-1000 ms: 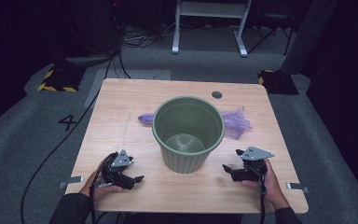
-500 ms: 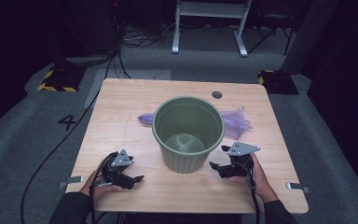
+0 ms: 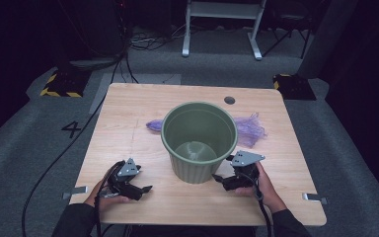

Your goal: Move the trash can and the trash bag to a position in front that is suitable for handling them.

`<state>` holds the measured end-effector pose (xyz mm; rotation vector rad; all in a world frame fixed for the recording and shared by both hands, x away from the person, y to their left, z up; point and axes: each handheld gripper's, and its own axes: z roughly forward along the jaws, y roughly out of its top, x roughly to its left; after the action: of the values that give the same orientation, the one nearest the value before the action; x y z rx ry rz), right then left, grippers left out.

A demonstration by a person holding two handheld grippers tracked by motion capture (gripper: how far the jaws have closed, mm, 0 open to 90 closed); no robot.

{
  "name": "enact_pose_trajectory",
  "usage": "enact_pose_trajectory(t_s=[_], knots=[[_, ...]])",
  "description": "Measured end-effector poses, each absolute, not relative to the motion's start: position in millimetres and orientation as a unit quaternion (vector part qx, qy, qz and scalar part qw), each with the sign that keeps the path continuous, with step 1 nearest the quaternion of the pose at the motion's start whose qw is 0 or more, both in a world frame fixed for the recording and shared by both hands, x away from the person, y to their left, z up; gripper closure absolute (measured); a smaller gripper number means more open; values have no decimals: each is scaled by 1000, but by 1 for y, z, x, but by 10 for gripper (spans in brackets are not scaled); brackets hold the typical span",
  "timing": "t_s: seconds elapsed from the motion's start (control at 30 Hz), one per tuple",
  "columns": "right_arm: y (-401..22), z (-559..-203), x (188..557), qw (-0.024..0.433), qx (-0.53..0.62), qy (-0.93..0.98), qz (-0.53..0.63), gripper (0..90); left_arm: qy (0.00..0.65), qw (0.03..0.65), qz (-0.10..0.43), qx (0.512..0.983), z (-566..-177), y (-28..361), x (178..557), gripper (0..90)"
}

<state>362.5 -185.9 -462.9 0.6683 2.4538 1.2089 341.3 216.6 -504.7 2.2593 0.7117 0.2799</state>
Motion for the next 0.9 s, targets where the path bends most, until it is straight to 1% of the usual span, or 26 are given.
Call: enact_pose_trajectory(t_s=[0.37,0.47,0.6,0.73,0.9], knots=[[-175,-463,364,165,230,860,424,177,278,369,109,880,-505,217,341,131],[-171,-462,363,174,228,857,428,192,278,370,109,880,-505,217,341,131],[-167,-462,363,174,227,857,429,197,278,370,109,880,-505,217,341,131],[-160,-462,363,174,221,856,434,221,278,370,108,880,-505,216,341,131],[-153,-463,363,173,217,855,438,220,278,370,108,880,-505,217,341,131]])
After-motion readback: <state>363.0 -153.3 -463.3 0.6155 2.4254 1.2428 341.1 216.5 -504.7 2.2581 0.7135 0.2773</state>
